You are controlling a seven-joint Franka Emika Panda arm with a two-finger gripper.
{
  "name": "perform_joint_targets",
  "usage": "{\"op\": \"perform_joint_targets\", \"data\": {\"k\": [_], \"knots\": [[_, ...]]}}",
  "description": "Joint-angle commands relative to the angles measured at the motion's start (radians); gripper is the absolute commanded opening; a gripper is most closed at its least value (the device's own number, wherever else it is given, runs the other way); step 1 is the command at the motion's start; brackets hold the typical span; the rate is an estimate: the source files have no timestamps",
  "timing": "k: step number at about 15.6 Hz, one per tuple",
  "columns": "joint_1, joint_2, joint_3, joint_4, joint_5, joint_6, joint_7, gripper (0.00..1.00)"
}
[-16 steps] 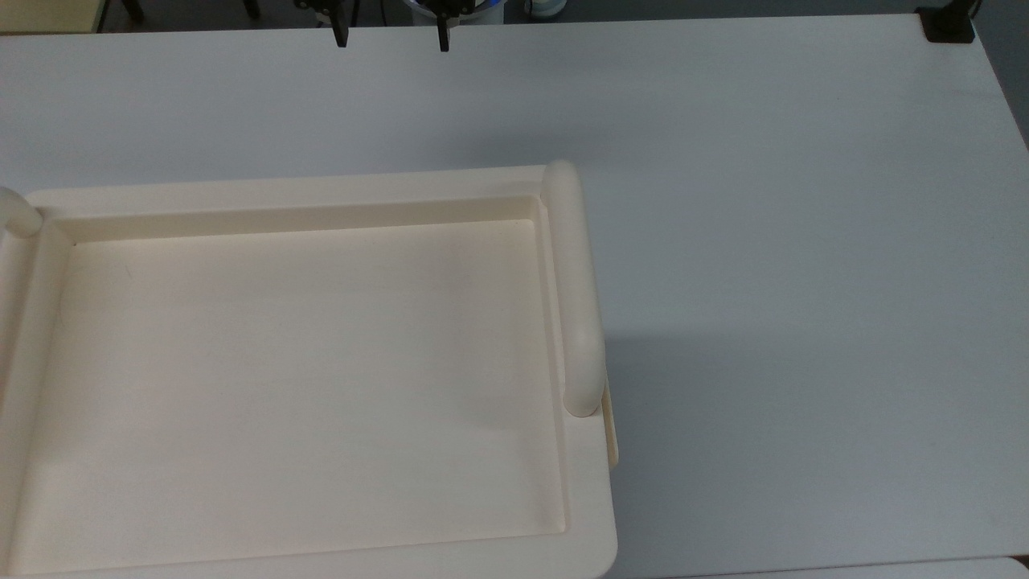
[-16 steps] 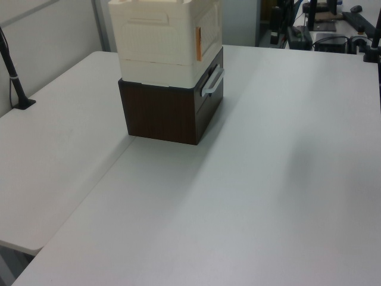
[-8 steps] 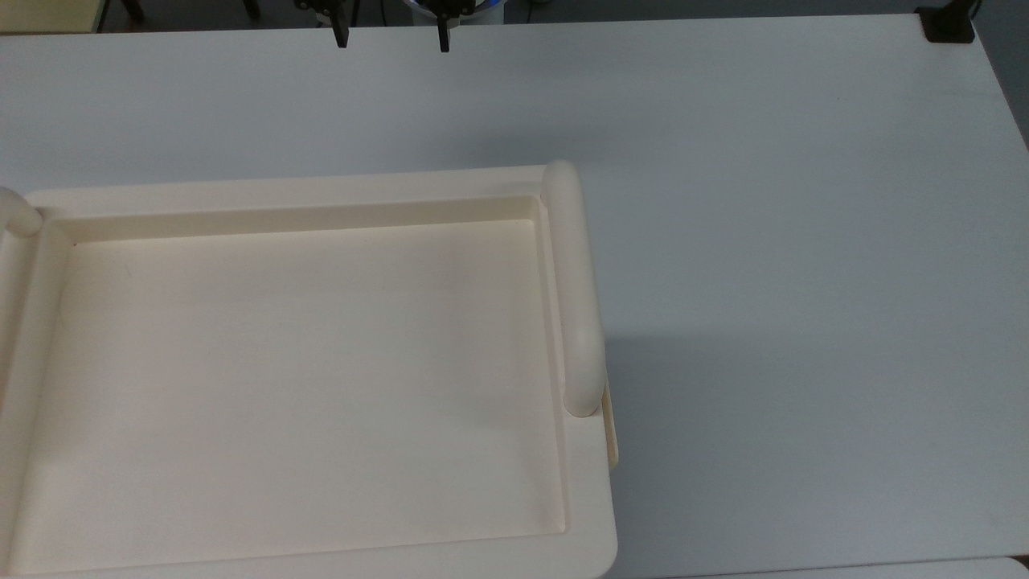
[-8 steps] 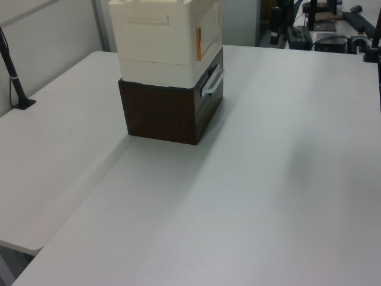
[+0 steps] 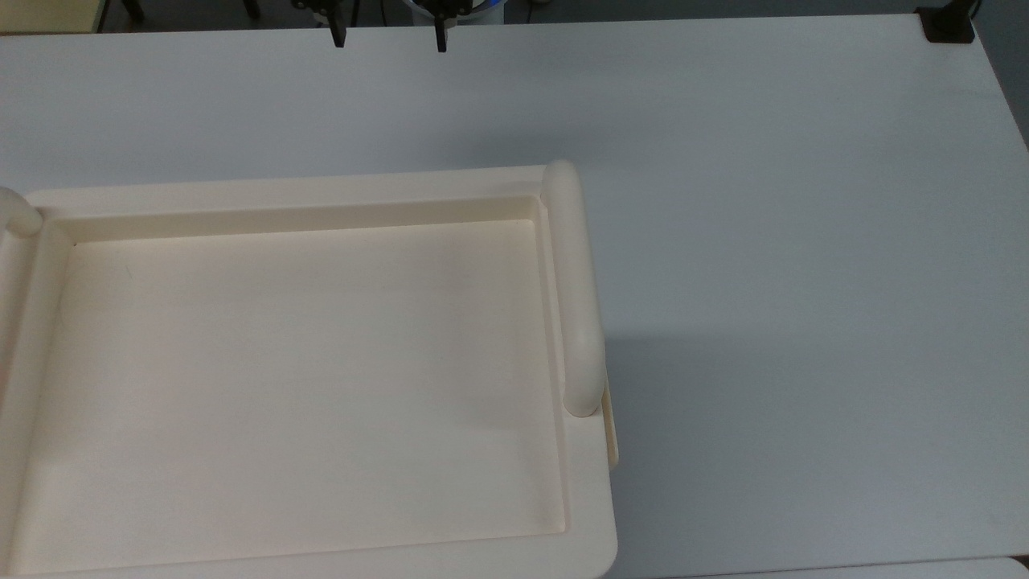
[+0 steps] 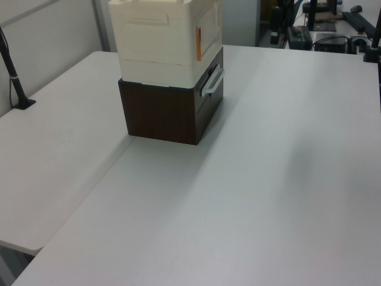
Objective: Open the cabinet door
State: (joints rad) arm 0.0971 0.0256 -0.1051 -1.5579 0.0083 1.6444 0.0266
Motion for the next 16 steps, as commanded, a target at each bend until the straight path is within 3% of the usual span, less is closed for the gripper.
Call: {"op": "perform_joint_targets", "data": {"k": [1, 6, 11, 16], "knots": [[-0.027, -0.015, 0.005, -0.005, -0.013, 0.022, 0.004, 1.0], [-0.056, -0.013, 0.007, -0.005, -0.01, 0.061, -0.137, 1.0], [-0.057, -0.007, 0.008, 0.009, -0.005, 0.1, -0.139, 1.0], [-0.065, -0.006, 0.01, 0.01, 0.053, 0.225, -0.139, 1.0]]}}
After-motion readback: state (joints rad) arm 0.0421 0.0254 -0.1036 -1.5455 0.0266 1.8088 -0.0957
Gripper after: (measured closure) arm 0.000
